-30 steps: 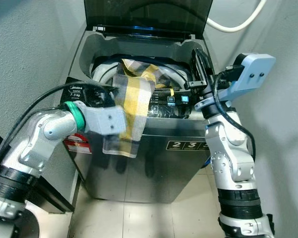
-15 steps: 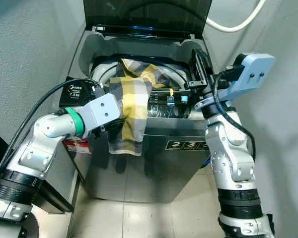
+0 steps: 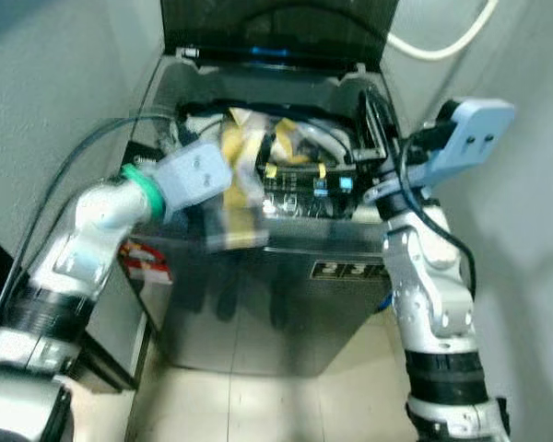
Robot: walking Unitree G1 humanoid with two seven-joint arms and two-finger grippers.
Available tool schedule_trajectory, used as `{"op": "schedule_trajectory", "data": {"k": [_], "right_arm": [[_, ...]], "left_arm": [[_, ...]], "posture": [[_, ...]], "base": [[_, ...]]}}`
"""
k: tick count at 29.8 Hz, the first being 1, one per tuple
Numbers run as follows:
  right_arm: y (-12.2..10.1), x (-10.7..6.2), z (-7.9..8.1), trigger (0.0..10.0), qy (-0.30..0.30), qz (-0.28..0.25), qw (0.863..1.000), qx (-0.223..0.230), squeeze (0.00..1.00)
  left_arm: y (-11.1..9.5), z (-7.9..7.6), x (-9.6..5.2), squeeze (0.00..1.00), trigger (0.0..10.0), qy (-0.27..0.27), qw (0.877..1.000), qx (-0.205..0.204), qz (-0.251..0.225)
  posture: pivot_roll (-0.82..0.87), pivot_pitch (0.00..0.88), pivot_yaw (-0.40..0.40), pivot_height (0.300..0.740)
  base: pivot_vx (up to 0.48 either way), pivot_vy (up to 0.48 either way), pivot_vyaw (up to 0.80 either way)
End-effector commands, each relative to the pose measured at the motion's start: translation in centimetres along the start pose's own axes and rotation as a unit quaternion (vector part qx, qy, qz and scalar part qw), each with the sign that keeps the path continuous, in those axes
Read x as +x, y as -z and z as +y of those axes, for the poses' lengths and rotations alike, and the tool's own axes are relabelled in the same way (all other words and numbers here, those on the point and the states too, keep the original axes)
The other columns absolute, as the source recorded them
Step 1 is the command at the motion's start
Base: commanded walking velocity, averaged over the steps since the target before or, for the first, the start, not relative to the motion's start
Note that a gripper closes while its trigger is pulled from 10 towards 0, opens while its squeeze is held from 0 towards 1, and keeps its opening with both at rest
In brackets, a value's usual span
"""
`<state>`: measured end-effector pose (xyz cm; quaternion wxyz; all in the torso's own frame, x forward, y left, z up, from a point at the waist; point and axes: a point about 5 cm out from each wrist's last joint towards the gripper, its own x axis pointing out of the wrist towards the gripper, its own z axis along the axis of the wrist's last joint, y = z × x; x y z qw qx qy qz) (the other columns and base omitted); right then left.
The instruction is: Clothes washing
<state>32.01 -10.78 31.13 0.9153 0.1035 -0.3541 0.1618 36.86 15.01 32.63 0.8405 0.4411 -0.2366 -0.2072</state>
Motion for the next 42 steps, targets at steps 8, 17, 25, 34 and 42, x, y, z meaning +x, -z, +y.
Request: {"op": "schedule_trajectory", "data": {"k": [8, 17, 25, 34, 42], "right_arm": [[-0.9, -1.1, 0.0, 10.0, 0.018, -0.005, 1.0, -0.011, 0.0], [-1.8, -3.5, -0.9, 10.0, 0.065, 0.007, 0.997, -0.039, 0.0], [-2.2, -3.0, -1.2, 10.0, 0.064, -0.002, 0.997, -0.042, 0.0], [-2.5, -1.7, -0.7, 10.0, 0.039, -0.018, 0.999, -0.028, 0.0], [-2.1, -0.5, -0.1, 10.0, 0.012, -0.02, 1.0, -0.011, 0.0]], "left_arm": [[-6.1, 7.5, 5.2, 0.0, 10.0, -0.213, 0.965, 0.141, -0.06], [-1.8, 4.8, 6.3, 1.0, 10.0, -0.109, 0.989, -0.066, 0.071], [0.5, 4.2, 5.3, 1.0, 10.0, -0.089, 0.964, -0.241, 0.072], [-1.5, 6.2, 4.7, 0.0, 10.0, -0.064, 0.966, -0.246, -0.051], [-3.2, 5.2, 2.8, 0.0, 10.0, -0.125, 0.974, -0.126, -0.141]], "posture": [[-0.03, 0.259, 0.051, 0.731], [-0.1, 0.319, 0.103, 0.731], [-0.07, 0.285, 0.069, 0.731], [-0.03, 0.247, 0.037, 0.731], [0.04, 0.169, -0.019, 0.731]], "base": [[0.0, 0.0, 0.0], [0.0, 0.0, 0.0], [0.0, 0.0, 0.0], [0.0, 0.0, 0.0], [0.0, 0.0, 0.0]]}}
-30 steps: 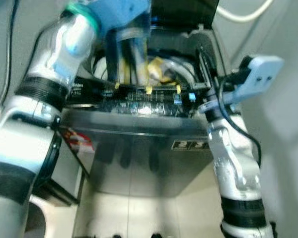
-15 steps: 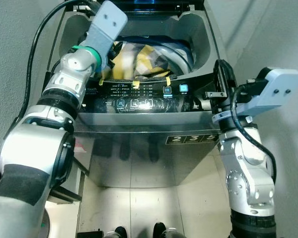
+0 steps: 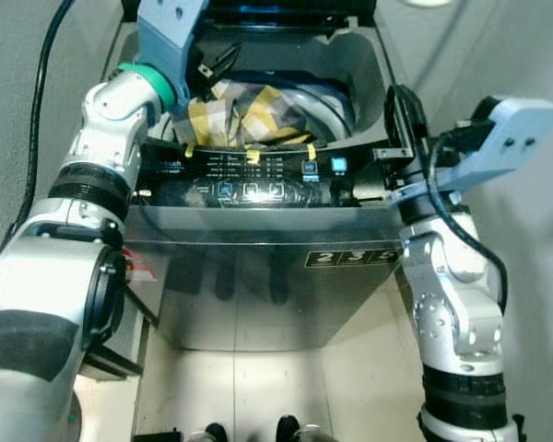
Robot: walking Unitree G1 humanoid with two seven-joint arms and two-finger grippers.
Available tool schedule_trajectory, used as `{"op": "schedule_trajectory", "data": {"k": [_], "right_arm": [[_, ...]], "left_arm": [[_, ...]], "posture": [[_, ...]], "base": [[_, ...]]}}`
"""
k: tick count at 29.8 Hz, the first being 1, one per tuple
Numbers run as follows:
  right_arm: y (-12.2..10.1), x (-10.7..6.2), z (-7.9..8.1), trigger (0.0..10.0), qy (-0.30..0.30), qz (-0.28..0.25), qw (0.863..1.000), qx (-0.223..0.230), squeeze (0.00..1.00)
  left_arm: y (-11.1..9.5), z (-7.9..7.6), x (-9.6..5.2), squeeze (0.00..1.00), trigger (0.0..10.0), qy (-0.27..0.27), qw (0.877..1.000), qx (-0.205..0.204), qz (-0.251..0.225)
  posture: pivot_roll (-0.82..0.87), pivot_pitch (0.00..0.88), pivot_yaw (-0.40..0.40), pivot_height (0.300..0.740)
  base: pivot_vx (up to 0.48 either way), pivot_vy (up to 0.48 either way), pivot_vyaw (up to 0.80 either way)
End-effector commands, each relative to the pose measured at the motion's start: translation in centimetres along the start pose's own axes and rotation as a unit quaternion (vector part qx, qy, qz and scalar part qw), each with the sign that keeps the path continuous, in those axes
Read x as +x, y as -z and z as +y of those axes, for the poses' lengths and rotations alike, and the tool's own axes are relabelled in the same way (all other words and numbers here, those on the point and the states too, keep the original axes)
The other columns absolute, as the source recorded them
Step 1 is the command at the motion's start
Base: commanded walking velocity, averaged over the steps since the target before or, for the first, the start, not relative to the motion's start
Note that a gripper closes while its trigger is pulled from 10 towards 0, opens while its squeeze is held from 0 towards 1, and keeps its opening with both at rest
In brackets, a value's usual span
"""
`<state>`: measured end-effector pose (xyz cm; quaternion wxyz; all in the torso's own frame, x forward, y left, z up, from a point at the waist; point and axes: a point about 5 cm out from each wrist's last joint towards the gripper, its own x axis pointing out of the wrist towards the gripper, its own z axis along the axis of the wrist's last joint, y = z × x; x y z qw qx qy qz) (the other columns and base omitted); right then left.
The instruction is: Clothes washing
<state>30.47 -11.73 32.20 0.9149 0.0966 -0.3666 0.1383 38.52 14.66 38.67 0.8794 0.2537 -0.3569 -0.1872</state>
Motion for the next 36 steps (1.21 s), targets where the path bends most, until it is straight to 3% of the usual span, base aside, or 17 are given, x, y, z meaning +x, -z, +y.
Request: {"op": "schedule_trajectory", "data": {"k": [1, 2, 4, 6, 7, 10, 14, 16, 17, 18, 20, 22, 23, 25, 27, 31, 36], "right_arm": [[0.0, 0.0, 0.1, 10.0, -0.005, -0.007, 1.0, 0.005, 0.0], [0.2, 0.3, 0.2, 10.0, -0.012, -0.006, 1.0, 0.01, 0.0], [0.2, 0.3, 0.2, 10.0, -0.012, -0.006, 1.0, 0.01, 0.0], [0.6, 0.8, 0.6, 10.0, -0.025, -0.005, 1.0, 0.018, 0.0], [0.6, 0.8, 0.6, 10.0, -0.025, -0.005, 1.0, 0.018, 0.0], [0.9, 1.3, 1.0, 10.0, -0.037, -0.007, 0.999, 0.028, 0.0], [1.0, 1.4, 1.1, 10.0, -0.04, -0.008, 0.999, 0.03, 0.0], [1.2, 1.4, 1.0, 10.0, -0.041, -0.008, 0.999, 0.03, 0.0], [1.2, 1.4, 1.0, 10.0, -0.041, -0.008, 0.999, 0.03, 0.0], [1.4, 1.3, 0.8, 10.0, -0.039, -0.007, 0.999, 0.029, 0.0], [1.4, 1.3, 0.8, 10.0, -0.039, -0.007, 0.999, 0.029, 0.0], [1.9, 1.1, 0.5, 10.0, -0.035, 0.0, 0.999, 0.027, 0.0], [1.9, 1.1, 0.5, 10.0, -0.035, 0.0, 0.999, 0.027, 0.0], [2.6, 0.7, 0.2, 10.0, -0.034, 0.013, 0.999, 0.024, 0.0], [2.8, 0.6, 0.2, 10.0, -0.034, 0.017, 0.999, 0.024, 0.0], [6.5, -1.2, -1.1, 10.0, 0.001, 0.092, 0.994, 0.054, 0.0], [8.3, -2.7, -1.2, 10.0, 0.007, 0.127, 0.99, 0.067, 0.0]], "left_arm": [[-0.9, -0.3, 0.2, 0.0, 10.0, 0.002, 1.0, 0.017, -0.022], [-1.6, -1.3, -0.7, 0.0, 10.0, 0.001, 0.998, 0.039, -0.05], [-1.6, -1.3, -0.7, 0.0, 10.0, 0.001, 0.998, 0.039, -0.05], [-3.1, -2.9, -2.4, 0.0, 10.0, 0.005, 0.996, 0.045, -0.079], [-3.1, -2.9, -2.4, 0.0, 10.0, 0.005, 0.996, 0.045, -0.079], [-3.8, -4.0, -4.3, 0.0, 10.0, 0.006, 0.994, 0.058, -0.089], [-3.8, -4.3, -5.0, 0.0, 10.0, 0.01, 0.993, 0.071, -0.09], [-3.5, -4.7, -6.1, 0.0, 10.0, -0.022, 0.997, 0.031, -0.074], [-3.5, -4.7, -6.1, 0.0, 10.0, -0.022, 0.997, 0.031, -0.074], [-3.1, -4.8, -7.2, 0.0, 10.0, -0.055, 0.997, -0.017, -0.048], [-3.1, -4.8, -7.2, 0.0, 10.0, -0.055, 0.997, -0.017, -0.048], [-2.4, -5.2, -8.6, 0.0, 10.0, -0.081, 0.995, -0.063, -0.016], [-2.4, -5.2, -8.6, 0.0, 10.0, -0.081, 0.995, -0.063, -0.016], [-1.7, -5.7, -10.0, 0.0, 10.0, -0.106, 0.989, -0.103, 0.018], [-1.5, -5.7, -10.3, 0.0, 10.0, -0.113, 0.987, -0.114, 0.026], [-0.4, -6.3, -11.9, 0.0, 10.0, -0.139, 0.971, -0.186, 0.058], [-0.5, -7.0, -12.8, 0.0, 10.0, -0.108, 0.974, -0.185, 0.071]], "posture": [[0.04, 0.169, -0.019, 0.731], [0.06, 0.149, -0.032, 0.731], [0.06, 0.149, -0.032, 0.731], [0.09, 0.12, -0.047, 0.731], [0.09, 0.12, -0.047, 0.731], [0.11, 0.103, -0.052, 0.731], [0.11, 0.102, -0.052, 0.731], [0.11, 0.095, -0.048, 0.731], [0.11, 0.095, -0.048, 0.731], [0.12, 0.092, -0.046, 0.731], [0.12, 0.092, -0.046, 0.731], [0.13, 0.086, -0.051, 0.731], [0.13, 0.086, -0.051, 0.731], [0.12, 0.077, -0.056, 0.731], [0.12, 0.077, -0.056, 0.731], [0.14, 0.052, -0.075, 0.731], [0.14, 0.042, -0.077, 0.731]], "base": [[0.0, 0.0, 0.0], [0.0, 0.0, 0.0], [0.0, 0.0, 0.0], [0.0, 0.0, 0.0], [0.0, 0.0, 0.0], [0.0, 0.0, 0.0], [0.0, 0.0, 0.0], [0.0, 0.0, 0.0], [0.0, 0.0, 0.0], [0.0, 0.0, 0.0], [0.0, 0.0, 0.0], [0.0, 0.0, 0.0], [0.0, 0.0, 0.0], [0.0, 0.0, 0.0], [0.0, 0.0, 0.0], [0.0, 0.0, 0.0], [0.0, 0.0, 0.0]]}}
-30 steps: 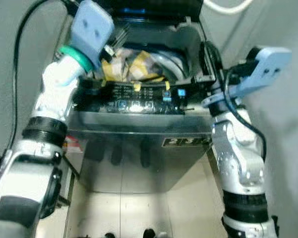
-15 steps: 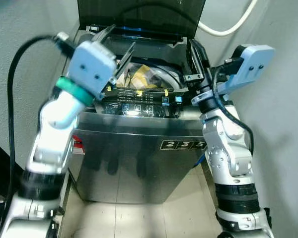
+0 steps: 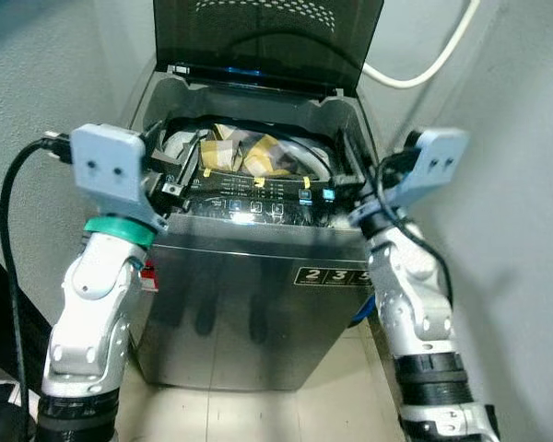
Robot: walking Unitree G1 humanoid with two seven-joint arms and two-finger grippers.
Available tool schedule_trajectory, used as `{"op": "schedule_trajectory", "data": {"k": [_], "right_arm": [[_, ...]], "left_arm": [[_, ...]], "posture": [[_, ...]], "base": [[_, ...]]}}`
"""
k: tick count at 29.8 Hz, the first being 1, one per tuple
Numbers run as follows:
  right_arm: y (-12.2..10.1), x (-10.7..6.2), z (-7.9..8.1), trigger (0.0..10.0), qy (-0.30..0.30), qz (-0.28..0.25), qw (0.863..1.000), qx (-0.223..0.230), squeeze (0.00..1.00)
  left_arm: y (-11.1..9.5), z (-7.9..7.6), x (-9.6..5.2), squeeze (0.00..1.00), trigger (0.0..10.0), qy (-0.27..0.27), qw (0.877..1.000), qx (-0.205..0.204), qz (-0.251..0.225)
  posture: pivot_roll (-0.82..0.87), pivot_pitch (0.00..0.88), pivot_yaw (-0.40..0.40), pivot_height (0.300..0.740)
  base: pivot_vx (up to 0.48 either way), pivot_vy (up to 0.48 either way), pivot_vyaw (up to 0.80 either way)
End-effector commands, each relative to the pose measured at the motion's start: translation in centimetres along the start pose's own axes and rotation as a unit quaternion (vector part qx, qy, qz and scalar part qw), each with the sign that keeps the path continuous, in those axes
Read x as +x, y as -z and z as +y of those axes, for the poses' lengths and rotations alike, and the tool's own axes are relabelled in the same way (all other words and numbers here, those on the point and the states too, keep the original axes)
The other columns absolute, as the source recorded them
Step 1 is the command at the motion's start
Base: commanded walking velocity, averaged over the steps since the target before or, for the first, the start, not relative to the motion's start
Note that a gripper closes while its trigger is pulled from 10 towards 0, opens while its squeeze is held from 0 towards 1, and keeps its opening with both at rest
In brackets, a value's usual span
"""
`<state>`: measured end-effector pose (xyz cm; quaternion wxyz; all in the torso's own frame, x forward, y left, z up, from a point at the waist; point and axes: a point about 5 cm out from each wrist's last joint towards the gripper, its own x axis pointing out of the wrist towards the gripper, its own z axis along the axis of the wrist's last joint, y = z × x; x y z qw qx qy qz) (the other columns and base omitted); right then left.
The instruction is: Clothes washing
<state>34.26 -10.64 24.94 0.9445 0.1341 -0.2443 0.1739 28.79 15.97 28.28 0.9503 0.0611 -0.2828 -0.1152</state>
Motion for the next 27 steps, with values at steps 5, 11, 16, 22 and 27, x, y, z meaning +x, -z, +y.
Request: {"op": "schedule_trajectory", "data": {"k": [5, 11, 16, 22, 27], "right_arm": [[1.6, -0.9, -0.6, 10.0, 0.004, 0.032, 0.999, 0.019, 0.0], [2.5, -1.1, -0.9, 10.0, 0.012, 0.043, 0.999, 0.025, 0.0], [2.7, -0.9, -0.8, 10.0, 0.011, 0.037, 0.999, 0.03, 0.0], [2.6, -0.9, -0.6, 10.0, 0.01, 0.031, 0.999, 0.031, 0.0], [2.7, -0.9, -0.6, 10.0, 0.018, 0.03, 0.999, 0.038, 0.0]], "left_arm": [[0.4, -1.1, -1.1, 0.0, 10.0, 0.041, 0.999, -0.004, 0.023], [1.1, -1.6, -1.5, 0.0, 10.0, 0.032, 0.998, -0.022, 0.043], [1.2, -1.6, -1.2, 0.0, 10.0, 0.016, 0.999, -0.023, 0.044], [1.2, -0.9, -0.9, 0.0, 10.0, 0.002, 0.999, -0.018, 0.044], [1.3, -1.1, -0.7, 0.0, 10.0, -0.003, 0.999, -0.022, 0.045]], "posture": [[0.15, 0.028, -0.08, 0.731], [0.14, 0.022, -0.078, 0.731], [0.13, 0.018, -0.069, 0.731], [0.13, 0.008, -0.061, 0.731], [0.12, 0.01, -0.059, 0.731]], "base": [[0.0, 0.0, 0.0], [0.0, 0.0, 0.0], [0.0, 0.0, 0.0], [0.0, 0.0, 0.0], [0.0, 0.0, 0.0]]}}
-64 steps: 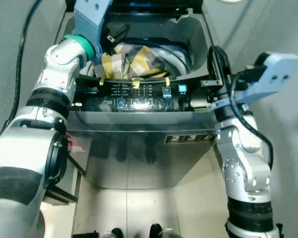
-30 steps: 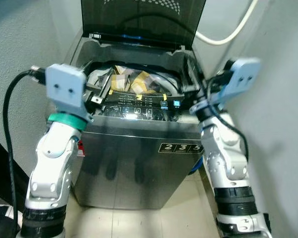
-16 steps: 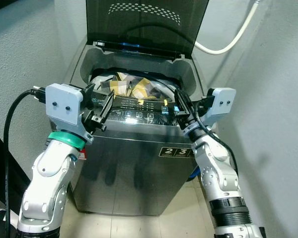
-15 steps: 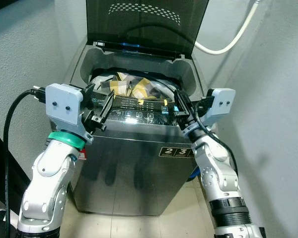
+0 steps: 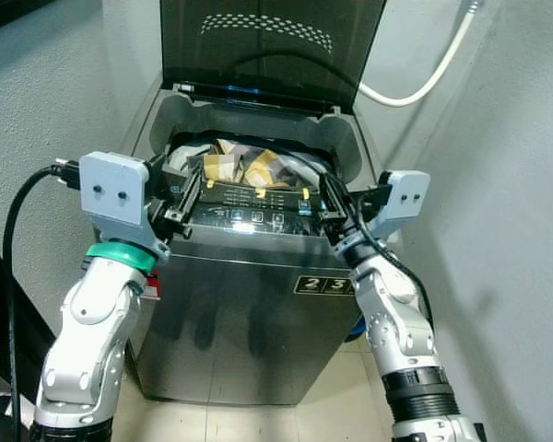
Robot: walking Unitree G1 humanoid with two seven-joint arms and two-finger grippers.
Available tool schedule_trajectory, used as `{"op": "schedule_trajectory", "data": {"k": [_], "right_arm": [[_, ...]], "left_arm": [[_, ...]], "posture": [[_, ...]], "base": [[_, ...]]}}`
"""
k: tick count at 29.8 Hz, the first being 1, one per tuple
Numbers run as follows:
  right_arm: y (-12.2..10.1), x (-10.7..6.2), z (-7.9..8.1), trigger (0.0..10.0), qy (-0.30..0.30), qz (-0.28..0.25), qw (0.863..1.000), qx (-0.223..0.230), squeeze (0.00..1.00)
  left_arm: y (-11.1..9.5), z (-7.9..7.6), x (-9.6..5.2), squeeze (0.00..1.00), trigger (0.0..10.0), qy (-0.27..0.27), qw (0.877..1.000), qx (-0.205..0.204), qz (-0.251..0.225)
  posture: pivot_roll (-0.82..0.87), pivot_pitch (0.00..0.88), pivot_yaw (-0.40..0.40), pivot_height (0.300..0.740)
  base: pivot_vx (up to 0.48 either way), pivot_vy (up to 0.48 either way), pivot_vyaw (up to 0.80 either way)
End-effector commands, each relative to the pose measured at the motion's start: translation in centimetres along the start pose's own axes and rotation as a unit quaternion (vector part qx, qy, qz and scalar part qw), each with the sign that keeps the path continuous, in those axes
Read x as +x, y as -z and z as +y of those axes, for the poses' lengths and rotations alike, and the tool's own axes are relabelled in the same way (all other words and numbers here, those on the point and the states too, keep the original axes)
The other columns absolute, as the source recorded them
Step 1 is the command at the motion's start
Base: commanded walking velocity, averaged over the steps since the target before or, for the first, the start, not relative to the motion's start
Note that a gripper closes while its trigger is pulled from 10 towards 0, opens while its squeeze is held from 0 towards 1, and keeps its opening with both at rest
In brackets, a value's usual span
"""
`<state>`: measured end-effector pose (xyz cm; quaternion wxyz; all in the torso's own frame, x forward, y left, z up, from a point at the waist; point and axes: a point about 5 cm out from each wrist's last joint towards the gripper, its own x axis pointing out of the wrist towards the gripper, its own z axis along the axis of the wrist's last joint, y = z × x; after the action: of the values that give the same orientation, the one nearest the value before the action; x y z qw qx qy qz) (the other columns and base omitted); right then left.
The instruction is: Clothes washing
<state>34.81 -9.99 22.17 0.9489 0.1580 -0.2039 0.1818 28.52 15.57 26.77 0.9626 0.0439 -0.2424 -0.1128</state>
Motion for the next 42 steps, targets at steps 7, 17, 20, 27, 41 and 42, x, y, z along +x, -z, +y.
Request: {"op": "schedule_trajectory", "data": {"k": [7, 17, 20, 27, 41, 42], "right_arm": [[0.0, -0.2, -0.8, 10.0, 0.038, -0.01, 0.999, 0.032, 0.0], [0.0, -0.4, -1.3, 10.0, 0.045, -0.011, 0.999, 0.028, 0.0], [0.4, -0.7, -1.4, 10.0, 0.053, -0.005, 0.998, 0.027, 0.0], [1.1, -1.2, -1.2, 10.0, 0.053, 0.007, 0.998, 0.017, 0.0], [1.4, -1.5, -2.1, 10.0, 0.069, 0.02, 0.997, -0.004, 0.0], [1.8, -1.8, -2.4, 10.0, 0.077, 0.028, 0.997, -0.013, 0.0]], "left_arm": [[0.3, -0.9, 0.5, 0.0, 10.0, 0.007, 1.0, -0.005, 0.005], [0.6, -0.9, 0.7, 0.0, 10.0, 0.008, 1.0, -0.013, 0.01], [1.1, -1.2, 0.6, 0.0, 10.0, 0.013, 1.0, -0.013, 0.018], [1.6, -1.6, 0.6, 0.0, 10.0, 0.019, 0.999, -0.017, 0.025], [3.0, -1.8, 0.6, 0.0, 10.0, 0.026, 0.998, -0.016, 0.047], [3.4, -1.9, 0.4, 0.0, 10.0, 0.029, 0.998, -0.014, 0.056]], "posture": [[0.11, 0.013, -0.06, 0.731], [0.1, 0.005, -0.043, 0.731], [0.1, 0.004, -0.046, 0.731], [0.09, 0.0, -0.039, 0.731], [0.07, 0.0, -0.031, 0.731], [0.07, 0.0, -0.032, 0.731]], "base": [[0.0, 0.0, 0.0], [0.0, 0.0, 0.0], [0.0, 0.0, 0.0], [0.0, 0.0, 0.0], [0.0, 0.0, 0.0], [0.0, 0.0, 0.0]]}}
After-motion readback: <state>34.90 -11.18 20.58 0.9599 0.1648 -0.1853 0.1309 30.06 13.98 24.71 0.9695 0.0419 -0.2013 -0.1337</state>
